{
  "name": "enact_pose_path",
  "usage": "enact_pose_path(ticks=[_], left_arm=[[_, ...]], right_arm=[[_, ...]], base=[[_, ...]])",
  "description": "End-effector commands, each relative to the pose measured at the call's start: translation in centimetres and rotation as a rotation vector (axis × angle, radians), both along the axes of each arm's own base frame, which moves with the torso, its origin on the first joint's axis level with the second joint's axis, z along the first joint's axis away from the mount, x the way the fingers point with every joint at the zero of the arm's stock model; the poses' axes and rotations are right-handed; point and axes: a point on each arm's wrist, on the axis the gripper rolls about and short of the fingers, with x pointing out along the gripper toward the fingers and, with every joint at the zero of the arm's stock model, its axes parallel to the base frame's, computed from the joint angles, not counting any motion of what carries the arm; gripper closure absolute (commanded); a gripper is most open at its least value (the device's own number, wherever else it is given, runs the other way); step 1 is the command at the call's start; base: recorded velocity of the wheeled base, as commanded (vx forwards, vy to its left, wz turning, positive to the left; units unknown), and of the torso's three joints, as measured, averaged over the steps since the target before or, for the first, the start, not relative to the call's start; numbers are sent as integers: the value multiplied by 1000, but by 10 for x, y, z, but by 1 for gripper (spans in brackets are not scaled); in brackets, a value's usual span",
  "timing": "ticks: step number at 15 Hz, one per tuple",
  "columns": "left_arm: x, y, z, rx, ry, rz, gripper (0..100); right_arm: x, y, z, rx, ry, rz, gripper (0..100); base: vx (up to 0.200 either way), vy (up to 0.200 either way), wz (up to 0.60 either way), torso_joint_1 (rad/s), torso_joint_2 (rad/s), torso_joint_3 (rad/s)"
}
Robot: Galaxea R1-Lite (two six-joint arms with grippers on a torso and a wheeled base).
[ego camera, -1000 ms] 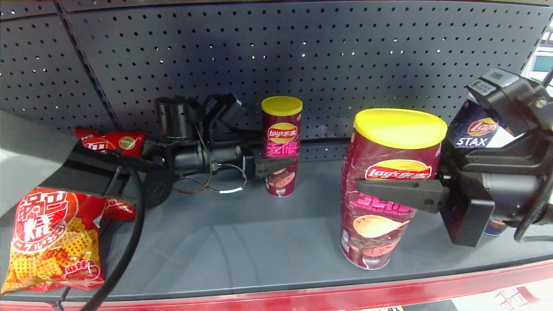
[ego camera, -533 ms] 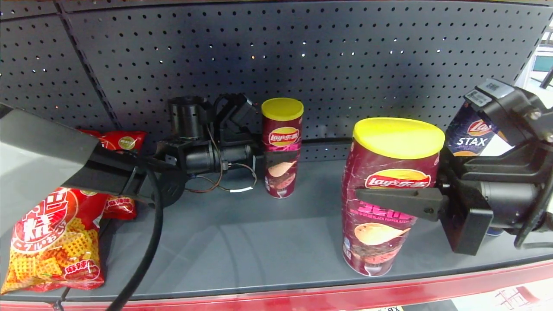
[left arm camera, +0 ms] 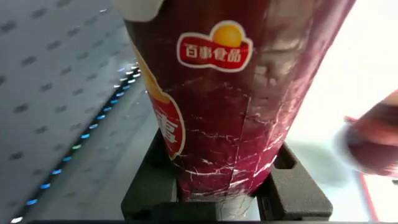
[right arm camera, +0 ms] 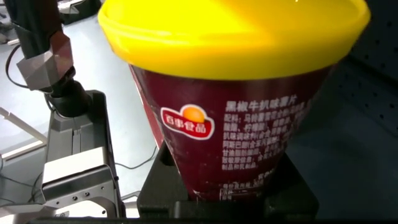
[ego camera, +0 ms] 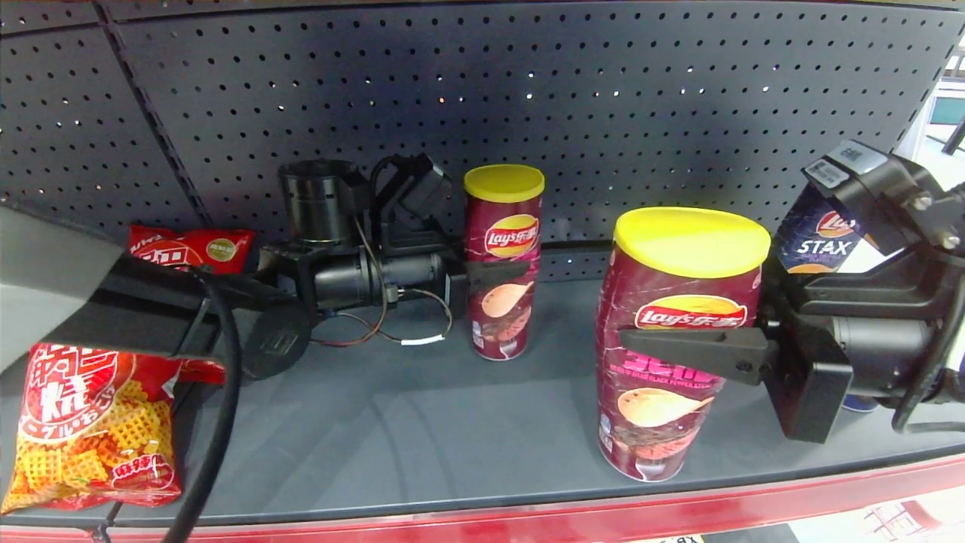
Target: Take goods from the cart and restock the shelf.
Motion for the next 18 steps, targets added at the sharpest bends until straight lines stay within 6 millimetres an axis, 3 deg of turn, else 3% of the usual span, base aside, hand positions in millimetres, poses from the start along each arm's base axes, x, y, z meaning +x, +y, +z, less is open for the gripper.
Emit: enact_pose_path(ticks=[1,4,7,11,18], left_arm=[[-38,9,15,-7,-5,-29,100],[-83,23,8,21,42,-47,100],[-101,34,3,32,66,-44,100],[-103,35,-6,53,98,-39,100],[-86,11,-13,58,122,-51,100]], right_arm=[[0,0,-1,-1,1,-1,100],[1,1,0,-1,1,-1,100],[3,2,-1,-4,3,-6,100],[3,2,0,-3,1,-7,100],[2,1,0,-3,-2,-15,100]], base=[[0,0,0,0,0,0],[0,0,0,0,0,0],[0,0,0,0,0,0],[0,0,0,0,0,0],[0,0,0,0,0,0]])
